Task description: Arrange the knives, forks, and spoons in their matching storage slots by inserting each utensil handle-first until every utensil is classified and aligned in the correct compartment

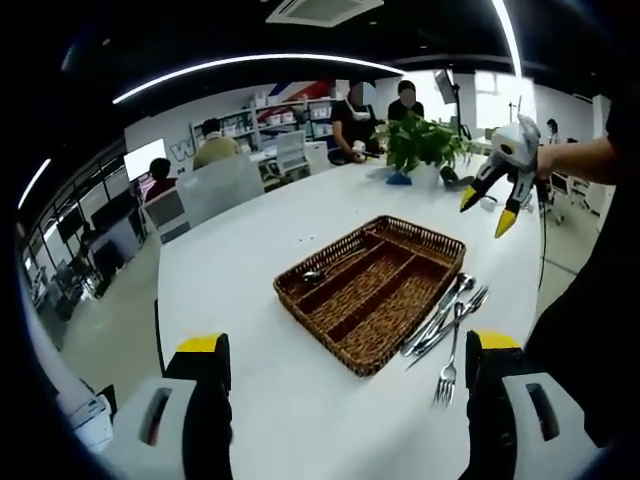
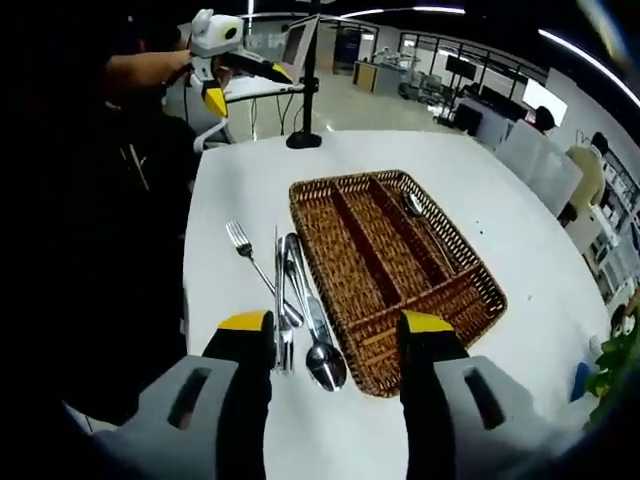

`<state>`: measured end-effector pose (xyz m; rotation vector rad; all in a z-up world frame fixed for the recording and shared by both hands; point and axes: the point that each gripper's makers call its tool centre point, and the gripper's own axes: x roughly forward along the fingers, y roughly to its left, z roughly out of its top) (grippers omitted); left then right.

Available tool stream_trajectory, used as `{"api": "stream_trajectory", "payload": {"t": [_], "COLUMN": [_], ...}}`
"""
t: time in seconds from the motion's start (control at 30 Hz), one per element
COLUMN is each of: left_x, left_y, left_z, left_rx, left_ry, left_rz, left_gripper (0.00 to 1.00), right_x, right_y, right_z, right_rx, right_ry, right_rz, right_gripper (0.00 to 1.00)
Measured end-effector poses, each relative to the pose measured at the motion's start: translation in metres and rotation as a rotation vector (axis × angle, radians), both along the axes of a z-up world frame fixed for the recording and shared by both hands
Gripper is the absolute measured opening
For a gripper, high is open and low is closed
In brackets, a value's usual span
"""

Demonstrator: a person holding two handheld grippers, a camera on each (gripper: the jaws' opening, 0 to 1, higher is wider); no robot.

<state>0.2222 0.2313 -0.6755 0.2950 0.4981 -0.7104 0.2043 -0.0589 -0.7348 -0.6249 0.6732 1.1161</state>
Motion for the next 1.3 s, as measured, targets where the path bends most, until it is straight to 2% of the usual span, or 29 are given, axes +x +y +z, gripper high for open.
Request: {"api": "stream_trajectory", "payload": {"t": [0.23, 0.33, 0.37, 0.43, 0.6, 0.87, 1.07, 1.13, 1.3], "left_x": [0.003, 0.004, 0.004, 0.003, 0.001, -0.005, -0.008, -0.008, -0.009], "left_y": [0.007, 0.006, 0.005, 0.005, 0.008, 0.01, 0.015, 0.015, 0.013], "left_z": [0.0, 0.005, 0.006, 0.007, 0.008, 0.004, 0.004, 0.002, 0.001], "left_rx": [0.005, 0.006, 0.001, 0.002, -0.001, -0.003, -0.008, -0.012, -0.025], "left_ry": [-0.004, -0.031, -0.033, -0.035, -0.045, -0.028, -0.023, -0.019, -0.014], "left_rz": [0.005, 0.002, 0.003, 0.003, 0.013, 0.014, 0.027, 0.029, 0.035], "left_gripper": [0.99, 0.99, 0.99, 0.99, 0.99, 0.99, 0.99, 0.99, 0.99], "right_x": [-0.001, -0.002, -0.006, -0.007, -0.009, -0.01, -0.01, -0.009, -0.007], "right_y": [0.012, 0.013, 0.011, 0.01, 0.013, 0.017, 0.015, 0.018, 0.021], "right_z": [-0.017, -0.03, -0.038, -0.046, -0.065, -0.096, -0.109, -0.113, -0.124], "right_rx": [-0.034, -0.056, -0.089, -0.124, -0.142, -0.192, -0.212, -0.203, -0.227], "right_ry": [0.028, 0.042, 0.071, 0.054, 0.083, 0.095, 0.104, 0.126, 0.125], "right_rz": [0.064, 0.093, 0.103, 0.143, 0.166, 0.216, 0.232, 0.222, 0.239], "right_gripper": [0.42, 0.42, 0.4, 0.37, 0.32, 0.25, 0.23, 0.22, 0.17]}}
